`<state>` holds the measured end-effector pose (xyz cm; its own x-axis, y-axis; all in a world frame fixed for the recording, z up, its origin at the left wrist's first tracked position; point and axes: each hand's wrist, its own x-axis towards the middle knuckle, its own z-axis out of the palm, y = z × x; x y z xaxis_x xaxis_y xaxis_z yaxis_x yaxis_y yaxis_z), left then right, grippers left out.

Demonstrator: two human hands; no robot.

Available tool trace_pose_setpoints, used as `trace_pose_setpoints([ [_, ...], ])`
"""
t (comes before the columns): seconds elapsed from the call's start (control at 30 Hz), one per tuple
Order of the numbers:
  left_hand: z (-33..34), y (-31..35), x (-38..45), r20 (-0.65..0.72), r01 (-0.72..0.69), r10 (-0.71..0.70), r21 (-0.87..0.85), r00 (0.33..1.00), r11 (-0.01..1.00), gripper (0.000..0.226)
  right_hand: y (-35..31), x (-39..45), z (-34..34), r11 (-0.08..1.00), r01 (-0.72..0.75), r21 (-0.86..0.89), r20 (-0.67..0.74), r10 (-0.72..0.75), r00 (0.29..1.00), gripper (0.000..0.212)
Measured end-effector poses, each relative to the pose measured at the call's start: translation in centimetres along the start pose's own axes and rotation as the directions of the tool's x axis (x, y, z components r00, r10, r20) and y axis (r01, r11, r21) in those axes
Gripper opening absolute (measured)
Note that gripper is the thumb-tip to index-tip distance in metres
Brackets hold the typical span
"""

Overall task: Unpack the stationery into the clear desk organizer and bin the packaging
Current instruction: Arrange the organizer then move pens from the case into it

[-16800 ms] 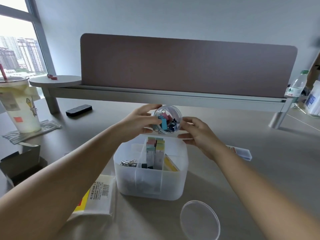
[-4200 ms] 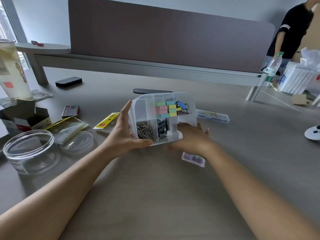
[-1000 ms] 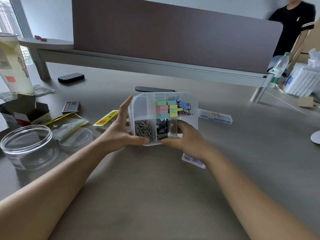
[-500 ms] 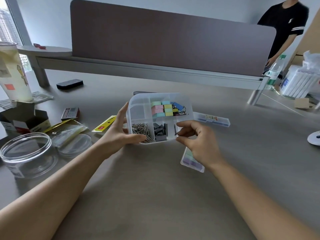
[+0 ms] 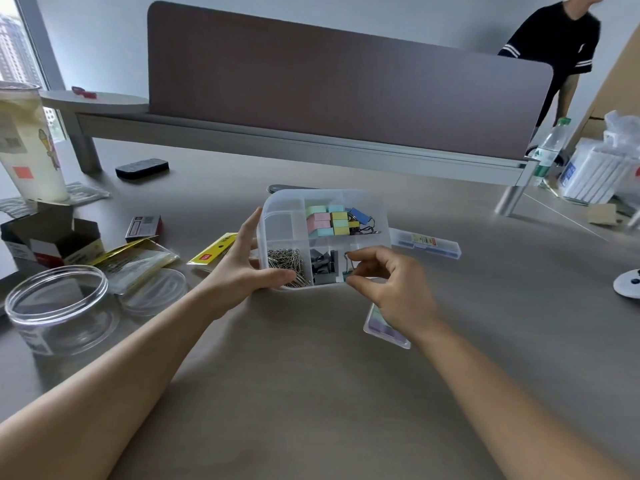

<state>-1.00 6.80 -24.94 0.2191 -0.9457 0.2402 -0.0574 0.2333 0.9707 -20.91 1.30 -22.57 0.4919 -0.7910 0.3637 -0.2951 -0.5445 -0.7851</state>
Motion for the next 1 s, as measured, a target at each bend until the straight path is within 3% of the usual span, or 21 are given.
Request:
trace_pose_setpoints([
  [0.17,-0.1,0.0,0.0,-0.003,0.007,-0.007,0.010,1.000,1.000,0.129,0.1,0.3,0.1,0.997,-0.031,0.069,-0.062,0.035,0.997,0.017],
  [0.4,-0.2,-0.1,0.1,0.009,-0.010,0.011,-0.011,1.000,1.000,0.116,0.1,0.6,-0.4,0.993,0.030,0.116,-0.170,-0.009,0.985,0.034],
  [0.5,-0.4,-0.2,0.3,0.013,0.000,0.000,-0.026,1.000,1.000,0.109,-0.3,1.8,-1.5,0.991,0.078,0.109,-0.257,-0.047,0.965,0.030],
  [0.63,-0.9,-0.1,0.6,0.026,0.024,-0.023,-0.010,0.999,1.000,0.123,-1.0,4.5,-2.4,0.993,0.121,-0.002,-0.328,-0.115,0.938,0.018],
  [0.8,-1.1,0.5,0.9,0.063,0.024,-0.026,0.033,0.998,0.999,0.127,-1.2,5.9,-2.3,0.954,0.146,-0.262,-0.193,-0.200,0.961,0.008],
  [1.0,-1.3,0.5,1.5,0.063,0.105,-0.106,0.020,0.992,0.994,0.107,-0.3,6.8,-2.8,0.900,0.142,-0.413,-0.105,-0.202,0.974,0.013],
])
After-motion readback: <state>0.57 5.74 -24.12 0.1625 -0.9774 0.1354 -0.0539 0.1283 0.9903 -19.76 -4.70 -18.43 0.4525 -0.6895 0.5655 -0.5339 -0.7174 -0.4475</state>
